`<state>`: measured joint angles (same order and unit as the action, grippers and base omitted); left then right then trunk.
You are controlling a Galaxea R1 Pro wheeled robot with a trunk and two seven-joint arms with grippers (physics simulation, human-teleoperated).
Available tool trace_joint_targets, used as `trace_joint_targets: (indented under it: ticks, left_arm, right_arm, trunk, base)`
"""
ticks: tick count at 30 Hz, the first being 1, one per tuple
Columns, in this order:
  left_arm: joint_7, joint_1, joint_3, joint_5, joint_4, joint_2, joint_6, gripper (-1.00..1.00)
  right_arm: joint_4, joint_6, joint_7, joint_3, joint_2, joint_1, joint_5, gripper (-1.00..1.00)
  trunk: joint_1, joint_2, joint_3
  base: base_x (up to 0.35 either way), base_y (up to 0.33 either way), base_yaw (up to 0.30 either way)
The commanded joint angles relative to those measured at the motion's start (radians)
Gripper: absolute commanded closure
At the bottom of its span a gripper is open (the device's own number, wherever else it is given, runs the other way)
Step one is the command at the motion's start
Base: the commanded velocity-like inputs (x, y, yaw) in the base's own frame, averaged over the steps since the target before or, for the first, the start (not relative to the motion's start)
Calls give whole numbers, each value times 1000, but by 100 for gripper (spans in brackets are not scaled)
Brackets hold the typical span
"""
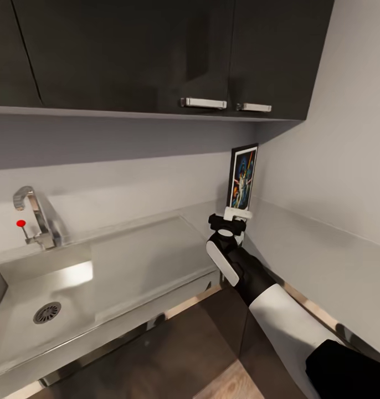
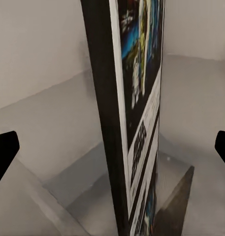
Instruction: Pick up the poster from the kitchen countertop and hang it on one of the wall nails in the kitchen.
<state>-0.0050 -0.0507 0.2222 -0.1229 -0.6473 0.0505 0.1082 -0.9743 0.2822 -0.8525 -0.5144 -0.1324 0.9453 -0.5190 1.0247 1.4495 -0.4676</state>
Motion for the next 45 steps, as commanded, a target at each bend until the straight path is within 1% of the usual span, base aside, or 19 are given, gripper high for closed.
trace_joint_targets:
  ticks: [1, 4, 6, 10, 19, 23, 26, 27, 31, 35, 45]
  left_arm:
    - [0, -1, 5, -11, -1, 1, 2, -100]
    - [-1, -1, 5, -11, -2, 1, 2, -100]
    - [0, -1, 5, -11, -2, 1, 2, -100]
    - [-1, 0, 5, -11, -2, 2, 2, -100]
    - [-1, 0, 5, -11, -2, 1, 2, -100]
    - [-1, -1, 5, -11, -2, 2, 2, -100]
    - [-1, 0, 5, -11, -2, 2, 2, -100]
    - [-1, -1, 5, -11, -2, 2, 2, -100]
    - [-1, -1, 5, -11, -2, 2, 3, -100]
    - [-1, -1, 4, -11, -2, 2, 2, -100]
    - [-1, -1, 4, -11, -2, 2, 3, -100]
  right_arm:
    - [2, 6, -7, -3, 0, 1, -4, -100]
    - [22, -11, -7, -3, 0, 1, -4, -100]
    - [40, -42, -7, -4, -1, 1, -4, -100]
    - [76, -75, -7, -8, -1, 1, -4, -100]
    - [119, -90, -3, -10, -4, 0, -4, -100]
    - [134, -92, 13, -10, -4, -1, -5, -100]
    - [155, -119, 18, -10, -4, -3, -5, -100]
    - [167, -139, 21, -11, -4, -5, -5, -100]
    - [191, -164, 32, -11, -4, -6, -4, -100]
    - [206, -177, 68, -12, -4, -6, -4, -100]
    - [209, -179, 72, -12, -4, -7, -4, -100]
  trunk:
    - [0, 0, -1]
    - [0, 0, -1]
    - [0, 0, -1]
    - [0, 0, -1]
    - [0, 0, -1]
    - [0, 0, -1]
    - [0, 0, -1]
    - [0, 0, -1]
    - [0, 0, -1]
    - [0, 0, -1]
    - [0, 0, -1]
  base:
    - [107, 0, 0]
    - [55, 0, 0]
    - [29, 0, 0]
    - [11, 0, 0]
    - [1, 0, 0]
    - [0, 0, 0]
    - [0, 0, 0]
    - [0, 0, 0]
    - [0, 0, 0]
    - [0, 0, 0]
    - [0, 0, 0]
